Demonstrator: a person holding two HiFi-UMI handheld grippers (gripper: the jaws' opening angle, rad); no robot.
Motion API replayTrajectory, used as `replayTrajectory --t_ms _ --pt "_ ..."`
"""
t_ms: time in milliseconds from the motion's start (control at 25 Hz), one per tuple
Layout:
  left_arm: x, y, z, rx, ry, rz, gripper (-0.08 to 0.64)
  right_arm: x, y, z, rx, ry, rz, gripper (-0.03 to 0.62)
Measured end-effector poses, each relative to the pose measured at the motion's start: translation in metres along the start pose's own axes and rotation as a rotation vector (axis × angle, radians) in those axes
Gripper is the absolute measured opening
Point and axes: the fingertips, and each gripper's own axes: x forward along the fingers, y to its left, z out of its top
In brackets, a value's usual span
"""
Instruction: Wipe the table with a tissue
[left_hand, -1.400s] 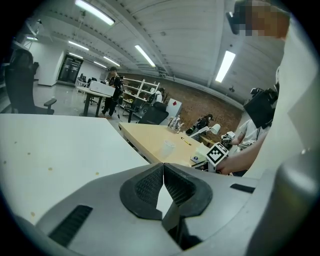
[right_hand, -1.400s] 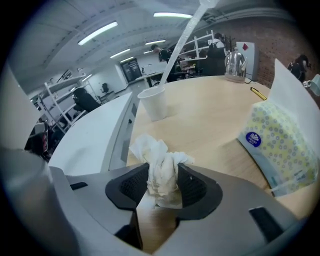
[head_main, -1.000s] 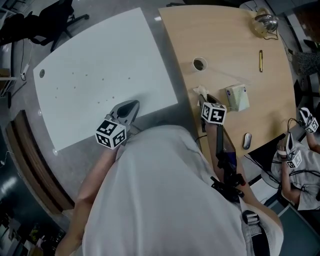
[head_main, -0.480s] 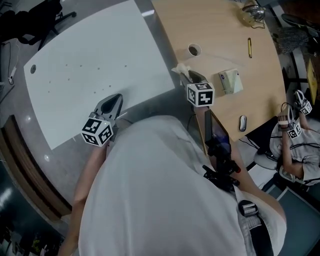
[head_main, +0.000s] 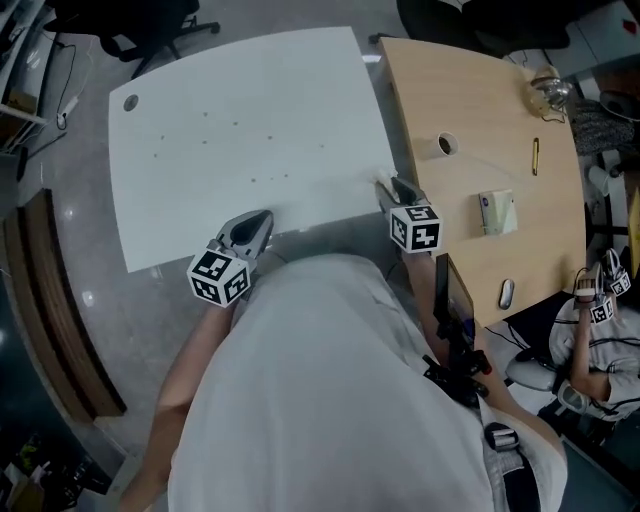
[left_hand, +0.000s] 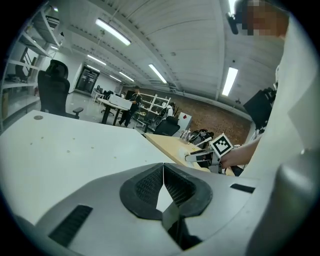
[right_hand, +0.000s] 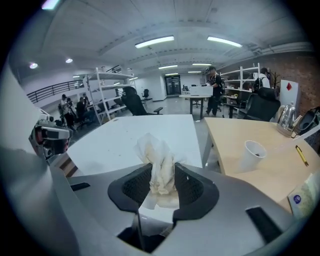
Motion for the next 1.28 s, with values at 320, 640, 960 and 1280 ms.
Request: replayTrajectory --t_ms 320,640,960,1280 --pt "-0.056 0.021 -0.017 -0.037 -0.021 0.052 0.008 0.010 0.067 -0.002 -0.086 0.025 0.080 0.137" --pt "-0.084 0.027 -0.031 -0.052 -0.038 0.066 0.008 0.017 0.106 -0.007 -0.139 0.050 0.127 0.137" --pt "-0.090 0.034 -0.044 -0.077 -0.023 0.106 0.008 0.027 0.123 -0.012 -0.175 0.087 0.196 0.137" --pt "-0.083 0.036 -0.039 -0.076 -0.014 0.155 0.008 0.048 0.110 -0.008 -0.199 0.117 0.248 0.137"
